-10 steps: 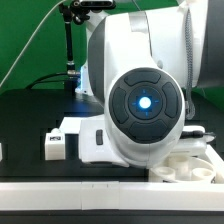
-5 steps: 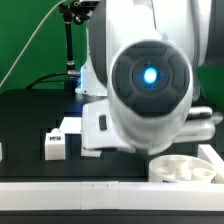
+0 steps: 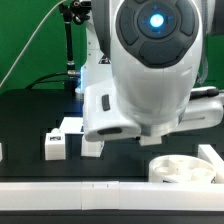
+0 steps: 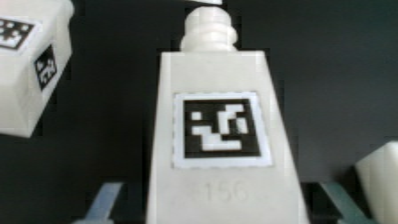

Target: Assemble stool

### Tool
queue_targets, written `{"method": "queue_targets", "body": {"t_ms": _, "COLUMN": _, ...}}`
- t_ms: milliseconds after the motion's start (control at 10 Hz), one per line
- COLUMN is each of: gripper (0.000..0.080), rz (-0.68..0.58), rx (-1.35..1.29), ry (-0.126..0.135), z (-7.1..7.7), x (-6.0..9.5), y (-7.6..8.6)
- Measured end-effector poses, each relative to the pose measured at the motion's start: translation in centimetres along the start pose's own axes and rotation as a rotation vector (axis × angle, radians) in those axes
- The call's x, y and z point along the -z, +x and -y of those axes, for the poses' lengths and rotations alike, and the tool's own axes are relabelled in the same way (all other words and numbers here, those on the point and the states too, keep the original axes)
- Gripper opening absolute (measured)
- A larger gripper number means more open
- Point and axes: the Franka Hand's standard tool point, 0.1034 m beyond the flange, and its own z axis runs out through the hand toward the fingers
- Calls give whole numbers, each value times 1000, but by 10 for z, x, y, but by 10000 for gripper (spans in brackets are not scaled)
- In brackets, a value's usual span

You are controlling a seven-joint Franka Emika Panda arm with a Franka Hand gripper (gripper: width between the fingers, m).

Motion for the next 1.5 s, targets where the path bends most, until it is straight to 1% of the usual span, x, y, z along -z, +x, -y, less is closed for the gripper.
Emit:
{"method": "queue_targets", "body": {"t_ms": 100, "gripper": 337, "rz": -92, "rx": 20, "ry": -2, "z": 1, "x": 17, "y": 15}}
{"method": "queue_targets", "body": {"t_ms": 200, "gripper": 337, "rz": -191, "rx": 29, "ry": -11, "z": 8, "x": 45, "y": 8}}
{"method": "queue_targets", "body": {"t_ms": 300, "gripper": 337, "rz": -245, "rx": 32, "ry": -18, "z": 14, "x": 62, "y": -6}}
{"method": "queue_targets", "body": {"t_ms": 400, "gripper": 337, "rz": -381, "rx": 33, "ry": -28, "z": 17, "x": 77, "y": -2}}
{"method": "queue_targets", "body": {"t_ms": 500, "gripper": 337, "rz": -447, "rx": 27, "ry": -33, "z": 15, "x": 74, "y": -5}}
{"method": "queue_targets", "body": {"t_ms": 600, "gripper": 337, "rz": -474, "rx": 25, "ry": -36, "z": 14, "x": 70, "y": -5}}
{"method": "queue_targets", "body": {"t_ms": 700, "gripper": 337, "rz": -577, "rx": 24, "ry": -42, "z": 14, "x": 80, "y": 4}}
{"method": "queue_targets", "body": {"t_ms": 800, "gripper": 337, "rz": -644, "rx": 23, "ry": -47, "z": 17, "x": 83, "y": 0}}
{"method": "queue_targets", "body": {"t_ms": 900, "gripper": 337, "rz": -680, "rx": 33, "ry": -52, "z": 27, "x": 89, "y": -7}}
{"method": "queue_targets", "body": {"t_ms": 1000, "gripper": 337, "rz": -766, "rx": 34, "ry": -52, "z": 38, "x": 102, "y": -8}}
{"method": "queue_targets", "body": {"t_ms": 1100, "gripper": 337, "rz": -840, "rx": 5, "ry": -35, "z": 51, "x": 110, "y": -12}}
{"method": "queue_targets", "body": {"t_ms": 1200, "gripper": 337, "rz": -904, "rx": 21, "ry": -45, "z": 49, "x": 111, "y": -9}}
{"method": "queue_targets", "body": {"t_ms": 1400, "gripper": 337, "rz": -1062, "rx": 23, "ry": -51, "z": 48, "x": 115, "y": -3}}
{"method": "queue_targets", "body": {"t_ms": 1500, "gripper": 337, "rz": -1123, "rx": 25, "ry": -54, "z": 52, "x": 118, "y": -2}}
